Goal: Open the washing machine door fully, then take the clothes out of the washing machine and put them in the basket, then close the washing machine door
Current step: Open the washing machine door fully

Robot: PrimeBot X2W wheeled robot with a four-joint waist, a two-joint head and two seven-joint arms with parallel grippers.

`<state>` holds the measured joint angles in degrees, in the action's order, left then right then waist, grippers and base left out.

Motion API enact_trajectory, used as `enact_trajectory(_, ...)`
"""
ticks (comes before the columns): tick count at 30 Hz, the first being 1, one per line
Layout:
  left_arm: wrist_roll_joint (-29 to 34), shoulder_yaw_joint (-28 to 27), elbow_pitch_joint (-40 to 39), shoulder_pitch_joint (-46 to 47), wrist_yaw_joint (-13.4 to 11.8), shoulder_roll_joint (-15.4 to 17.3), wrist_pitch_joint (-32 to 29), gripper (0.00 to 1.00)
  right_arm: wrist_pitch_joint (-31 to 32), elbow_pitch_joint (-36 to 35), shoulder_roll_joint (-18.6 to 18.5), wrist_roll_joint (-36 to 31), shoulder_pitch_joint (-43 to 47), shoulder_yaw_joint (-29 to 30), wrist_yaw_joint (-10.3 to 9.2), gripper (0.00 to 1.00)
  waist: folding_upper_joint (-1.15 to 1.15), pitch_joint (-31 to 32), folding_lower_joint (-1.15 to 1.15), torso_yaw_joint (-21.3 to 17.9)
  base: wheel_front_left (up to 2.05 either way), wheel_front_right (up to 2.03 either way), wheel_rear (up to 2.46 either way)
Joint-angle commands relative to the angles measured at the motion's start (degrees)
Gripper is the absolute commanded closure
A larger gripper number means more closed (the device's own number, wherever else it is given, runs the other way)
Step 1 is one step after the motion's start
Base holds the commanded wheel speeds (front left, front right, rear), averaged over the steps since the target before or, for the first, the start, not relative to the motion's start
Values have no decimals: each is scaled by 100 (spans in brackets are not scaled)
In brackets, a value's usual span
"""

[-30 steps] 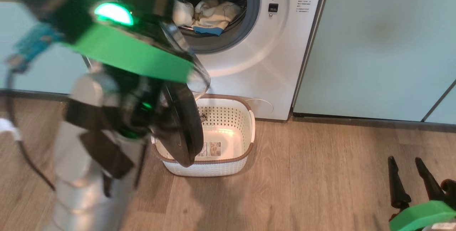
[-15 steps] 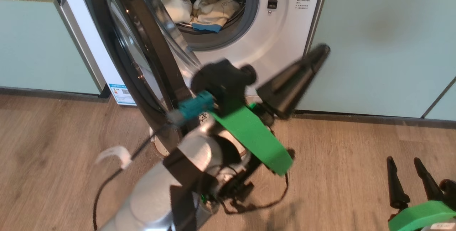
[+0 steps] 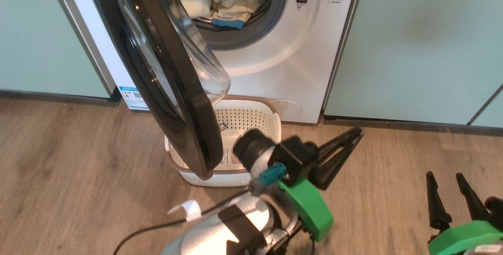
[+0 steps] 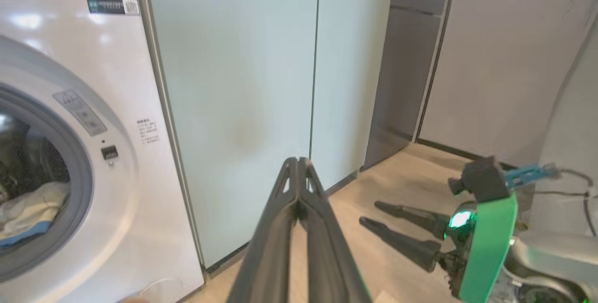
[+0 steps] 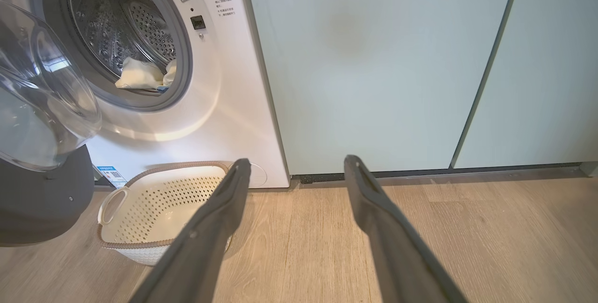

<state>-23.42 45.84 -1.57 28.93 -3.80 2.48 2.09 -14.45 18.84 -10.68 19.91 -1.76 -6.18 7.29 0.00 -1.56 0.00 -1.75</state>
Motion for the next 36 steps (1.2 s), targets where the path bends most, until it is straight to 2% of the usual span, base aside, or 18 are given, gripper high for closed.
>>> enact_trajectory(1, 60, -136, -64, 122, -49, 41, 63, 100, -55, -173, -168, 33, -316, -121, 20, 0, 0, -15, 0, -2, 0, 0, 0)
enact_trajectory(7, 392, 174, 664, 20, -138, 48, 442, 100, -55, -174, -175, 30, -347, -122, 20, 0, 0, -67, 0, -14, 0, 0, 0)
enact_trajectory(18, 183, 236, 1887, -134, -316, 42, 1116, 100, -55, -186, -197, 24, -368, -135, 20, 0, 0, -108, 0, -34, 0, 0, 0)
enact_trajectory(29, -249, -374, 2300, 8, -770, 41, 1287, 100, -55, -188, -202, 38, -373, -138, 20, 0, 0, -203, 0, 6, 0, 0, 0)
enact_trajectory(36, -220, -799, 2288, -120, -827, 41, 1289, 100, -55, -208, -204, 12, -405, -127, 20, 0, 0, -276, 0, 102, 0, 0, 0)
